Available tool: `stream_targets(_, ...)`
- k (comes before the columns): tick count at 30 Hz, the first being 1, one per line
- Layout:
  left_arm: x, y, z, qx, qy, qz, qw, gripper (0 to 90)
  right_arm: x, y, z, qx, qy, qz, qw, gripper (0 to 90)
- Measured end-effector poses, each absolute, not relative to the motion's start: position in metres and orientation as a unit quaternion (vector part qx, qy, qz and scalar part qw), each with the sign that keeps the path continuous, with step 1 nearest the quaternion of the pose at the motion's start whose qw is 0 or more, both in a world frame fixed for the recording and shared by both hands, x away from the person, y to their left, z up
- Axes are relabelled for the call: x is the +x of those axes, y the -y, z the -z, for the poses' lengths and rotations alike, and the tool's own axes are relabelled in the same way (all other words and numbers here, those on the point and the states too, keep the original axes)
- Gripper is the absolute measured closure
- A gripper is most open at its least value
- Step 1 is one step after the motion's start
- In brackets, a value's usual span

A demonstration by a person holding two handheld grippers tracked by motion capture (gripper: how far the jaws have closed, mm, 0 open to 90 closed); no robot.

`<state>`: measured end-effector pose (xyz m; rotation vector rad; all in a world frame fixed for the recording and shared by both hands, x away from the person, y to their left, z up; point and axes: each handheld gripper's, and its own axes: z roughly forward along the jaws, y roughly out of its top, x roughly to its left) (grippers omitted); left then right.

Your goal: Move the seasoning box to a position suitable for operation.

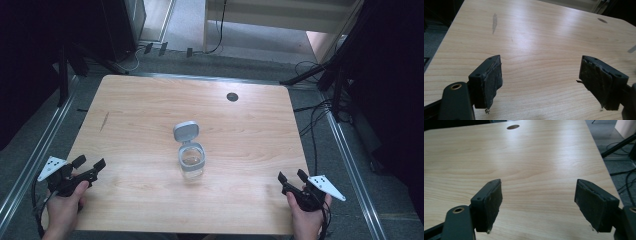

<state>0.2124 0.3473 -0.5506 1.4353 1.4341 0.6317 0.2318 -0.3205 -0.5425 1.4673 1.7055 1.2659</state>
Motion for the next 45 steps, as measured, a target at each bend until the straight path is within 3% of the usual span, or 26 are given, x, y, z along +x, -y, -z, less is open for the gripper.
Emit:
stream_targets(6,0.212,-0.328,0.545,0.613,-0.586,-0.294,0.442,19.6,0.237,0.306,0.538,0.545,-0.629,-0.484,0.268,21.9)
stream_targets(13,0.225,-0.294,0.529,0.623,-0.570,-0.253,0.472,30.0,0.244,0.270,0.522,0.510,-0.639,-0.513,0.261,43.2)
stream_targets(18,0.236,-0.270,0.521,0.628,-0.559,-0.237,0.488,38.2,0.251,0.244,0.516,0.491,-0.648,-0.527,0.246,52.9)
stream_targets(23,0.246,-0.243,0.515,0.634,-0.547,-0.217,0.501,44.7,0.257,0.218,0.509,0.471,-0.657,-0.538,0.239,59.4)
stream_targets(32,0.255,-0.205,0.508,0.648,-0.529,-0.193,0.513,48.8,0.266,0.178,0.502,0.449,-0.669,-0.549,0.220,65.8)
stream_targets(37,0.255,-0.187,0.509,0.655,-0.519,-0.181,0.518,57.0,0.273,0.161,0.502,0.442,-0.673,-0.558,0.201,73.7)
stream_targets(42,0.252,-0.167,0.514,0.677,-0.502,-0.174,0.509,73.4,0.277,0.145,0.508,0.434,-0.681,-0.566,0.167,88.0)
stream_targets(45,0.249,-0.159,0.516,0.690,-0.487,-0.176,0.506,83.6,0.278,0.138,0.512,0.437,-0.688,-0.556,0.164,90.0)
